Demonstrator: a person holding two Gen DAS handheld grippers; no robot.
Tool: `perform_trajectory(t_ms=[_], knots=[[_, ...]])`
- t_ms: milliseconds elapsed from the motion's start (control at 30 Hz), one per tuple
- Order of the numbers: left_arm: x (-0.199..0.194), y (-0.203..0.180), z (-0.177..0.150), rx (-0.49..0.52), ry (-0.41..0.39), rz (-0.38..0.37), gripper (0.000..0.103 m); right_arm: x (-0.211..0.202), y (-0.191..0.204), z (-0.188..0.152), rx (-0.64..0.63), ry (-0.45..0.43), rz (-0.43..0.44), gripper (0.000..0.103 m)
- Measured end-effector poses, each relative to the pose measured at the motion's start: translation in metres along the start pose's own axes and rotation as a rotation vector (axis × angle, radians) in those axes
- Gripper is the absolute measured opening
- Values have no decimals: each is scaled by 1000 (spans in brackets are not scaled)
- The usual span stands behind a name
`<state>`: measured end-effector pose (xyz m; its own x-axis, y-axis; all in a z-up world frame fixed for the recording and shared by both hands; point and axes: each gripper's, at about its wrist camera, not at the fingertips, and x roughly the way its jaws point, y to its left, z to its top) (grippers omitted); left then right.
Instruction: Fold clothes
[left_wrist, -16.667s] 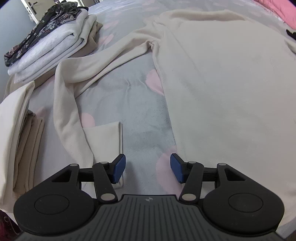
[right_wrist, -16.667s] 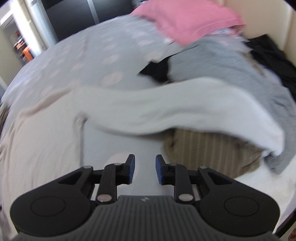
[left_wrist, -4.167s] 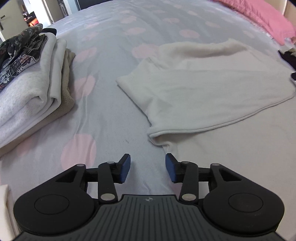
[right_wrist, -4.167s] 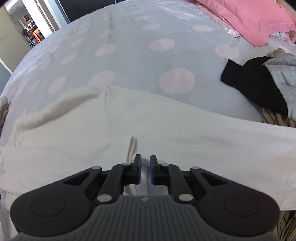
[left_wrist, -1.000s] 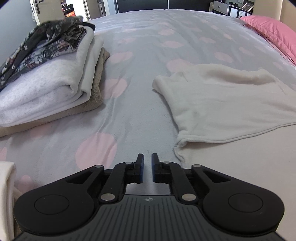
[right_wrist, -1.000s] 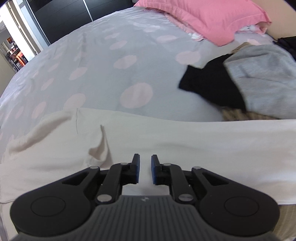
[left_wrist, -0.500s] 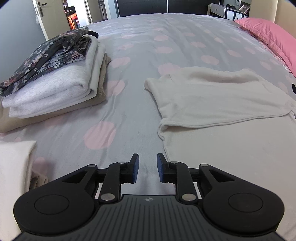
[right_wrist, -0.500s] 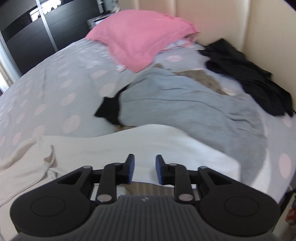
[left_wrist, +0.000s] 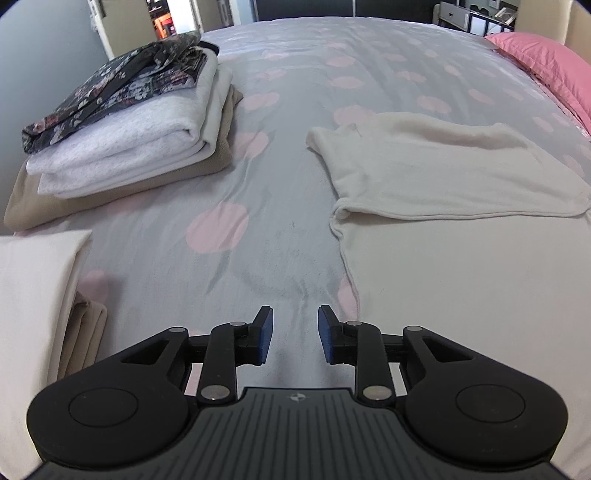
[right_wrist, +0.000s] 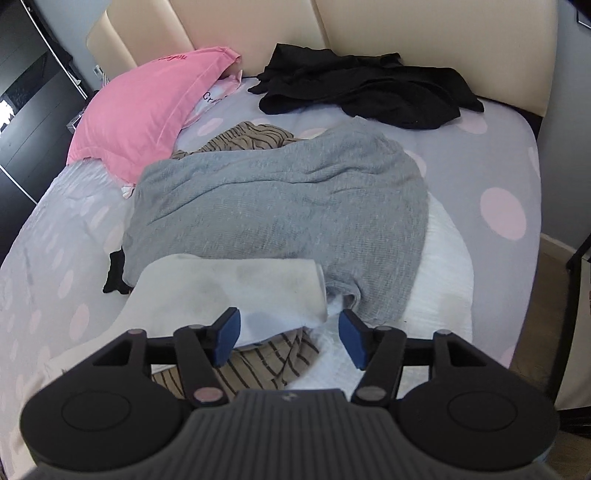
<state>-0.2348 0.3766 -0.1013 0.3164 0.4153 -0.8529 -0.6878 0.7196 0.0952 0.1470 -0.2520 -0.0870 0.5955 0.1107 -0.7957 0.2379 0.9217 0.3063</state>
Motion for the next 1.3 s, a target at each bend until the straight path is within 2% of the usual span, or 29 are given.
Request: perform_trajectory(t_ms=[100,133,167,233,267,367,433,533,600,700,733,767,833,900,967,1100,1200,1233,1267,1300], knots=[[-2,4,-4,-34,8,-8,25,10,0,2,27,9,12,59],[-2,4,-5,-38,13,-8,25,12,0,3,40,15,21,48],[-2,5,-6,-42,17,-8,25,13,1,3,42,15,24,30],[-1,5,-6,-47,21,-3,25,10,6,4,9,-9,10,19],[-1,5,-6,-51,22,-1,25,8,9,4,-9,-21,9,9],[0,5,-4,-74,25,-20,25,-4,23,4,-57,-59,71,1],[0,3,-3,-79,24,-30,25,-13,36,4,-86,-80,136,0],[0,1,-3,-74,20,-36,25,-23,64,3,-163,-96,181,0],[-1,0,-3,-72,18,-37,25,-22,75,2,-190,-82,153,0],[-2,2,-3,-82,18,-37,25,-18,85,1,-205,-63,80,7],[-2,3,-3,-89,18,-38,25,-16,80,1,-178,-62,68,14],[-3,4,-2,-97,18,-39,25,-14,73,1,-148,-61,56,28],[-2,5,-1,-112,20,-46,26,-10,57,1,-80,-62,30,38],[-1,4,-1,-114,26,-53,26,-8,41,0,-14,-63,-15,42],[0,2,-1,-110,32,-54,26,-4,24,0,62,-50,-50,56],[2,-2,-3,-103,41,-51,27,8,-4,0,210,1,-16,57],[2,-3,-6,-97,45,-43,32,15,-8,0,246,10,23,55],[3,-4,-7,-95,48,-40,32,16,-7,0,246,6,27,48],[3,-4,-8,-92,52,-37,32,17,-6,1,238,2,28,34],[4,-4,-9,-91,55,-35,32,16,-3,1,217,-5,23,25]])
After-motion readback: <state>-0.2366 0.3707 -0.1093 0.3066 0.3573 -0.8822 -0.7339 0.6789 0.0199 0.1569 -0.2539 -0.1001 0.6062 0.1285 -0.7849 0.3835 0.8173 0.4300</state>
